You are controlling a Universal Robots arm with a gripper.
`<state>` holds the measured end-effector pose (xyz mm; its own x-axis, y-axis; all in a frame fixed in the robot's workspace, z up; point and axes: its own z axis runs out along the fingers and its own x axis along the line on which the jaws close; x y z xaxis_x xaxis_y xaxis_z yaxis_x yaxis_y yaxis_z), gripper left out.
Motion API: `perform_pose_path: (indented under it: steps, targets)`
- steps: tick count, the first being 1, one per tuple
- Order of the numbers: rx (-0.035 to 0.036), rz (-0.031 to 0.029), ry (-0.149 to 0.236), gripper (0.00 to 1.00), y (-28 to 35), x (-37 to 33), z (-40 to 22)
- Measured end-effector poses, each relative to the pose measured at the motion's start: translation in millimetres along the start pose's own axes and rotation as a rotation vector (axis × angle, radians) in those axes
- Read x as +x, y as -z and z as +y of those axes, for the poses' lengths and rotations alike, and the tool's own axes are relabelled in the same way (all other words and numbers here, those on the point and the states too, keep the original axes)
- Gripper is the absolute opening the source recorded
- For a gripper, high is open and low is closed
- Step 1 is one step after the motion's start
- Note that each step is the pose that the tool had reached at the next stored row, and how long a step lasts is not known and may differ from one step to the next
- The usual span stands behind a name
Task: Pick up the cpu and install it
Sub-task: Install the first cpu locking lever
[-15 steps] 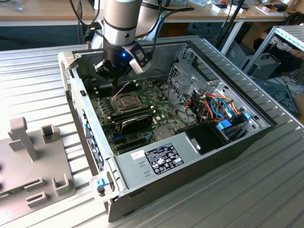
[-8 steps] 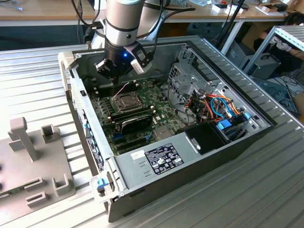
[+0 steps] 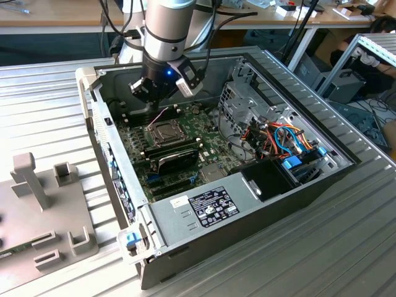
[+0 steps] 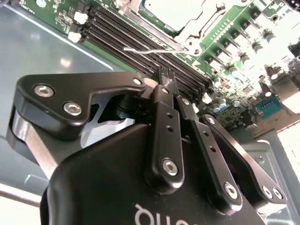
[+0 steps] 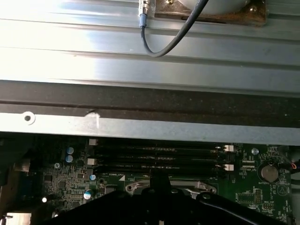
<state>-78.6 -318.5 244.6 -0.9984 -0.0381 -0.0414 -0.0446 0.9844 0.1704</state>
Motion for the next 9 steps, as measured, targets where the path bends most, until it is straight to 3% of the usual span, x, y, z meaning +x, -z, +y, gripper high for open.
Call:
perform_pose_path:
  steps: [4, 9]
  targets:
    - [0.0, 0.0006, 0.0, 0.11, -4.3, -3.7, -1.2]
    - [0.0001, 0.0007, 0.0, 0.11, -4.6, -4.4, -1.3]
